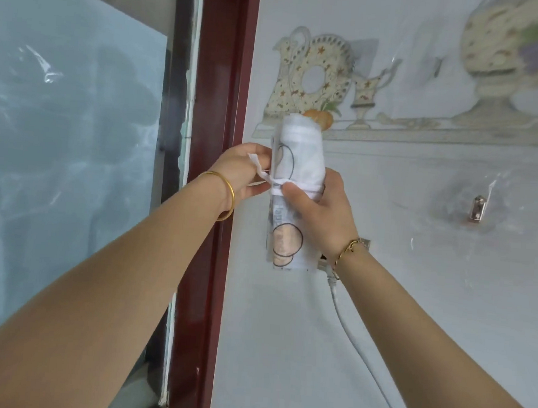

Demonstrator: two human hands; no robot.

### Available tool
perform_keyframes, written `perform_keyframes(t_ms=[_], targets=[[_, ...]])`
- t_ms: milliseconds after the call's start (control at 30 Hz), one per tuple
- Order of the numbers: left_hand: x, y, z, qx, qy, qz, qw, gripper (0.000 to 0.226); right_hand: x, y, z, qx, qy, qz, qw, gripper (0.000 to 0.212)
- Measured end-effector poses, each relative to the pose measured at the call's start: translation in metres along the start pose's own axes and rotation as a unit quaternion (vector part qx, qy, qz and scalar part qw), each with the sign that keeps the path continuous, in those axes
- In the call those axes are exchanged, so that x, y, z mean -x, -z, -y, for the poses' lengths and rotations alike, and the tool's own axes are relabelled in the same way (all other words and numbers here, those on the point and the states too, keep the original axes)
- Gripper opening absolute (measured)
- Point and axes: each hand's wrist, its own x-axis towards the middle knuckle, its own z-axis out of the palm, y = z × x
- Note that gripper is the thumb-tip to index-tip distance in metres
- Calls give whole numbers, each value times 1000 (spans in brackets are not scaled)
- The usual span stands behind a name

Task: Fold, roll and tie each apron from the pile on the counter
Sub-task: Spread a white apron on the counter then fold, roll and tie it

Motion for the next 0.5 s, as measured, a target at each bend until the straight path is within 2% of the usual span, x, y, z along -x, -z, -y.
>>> perform_keyframes(t_ms=[100,233,367,500], targets=[[-36,-13,-7,19,3,-51,998,34,-31,6,11,65,8,-11,998,40],[-77,-17,-5,40,40,-89,994,29,-62,8,17,172,4,-25,985,46],[-100,-21,1,59,93,-103,989,25,-84,0,12,315,13,-46,948,54],[-112,-24,12,118,113,-121,979,30,-94,-5,4,396,21,-71,915,54]])
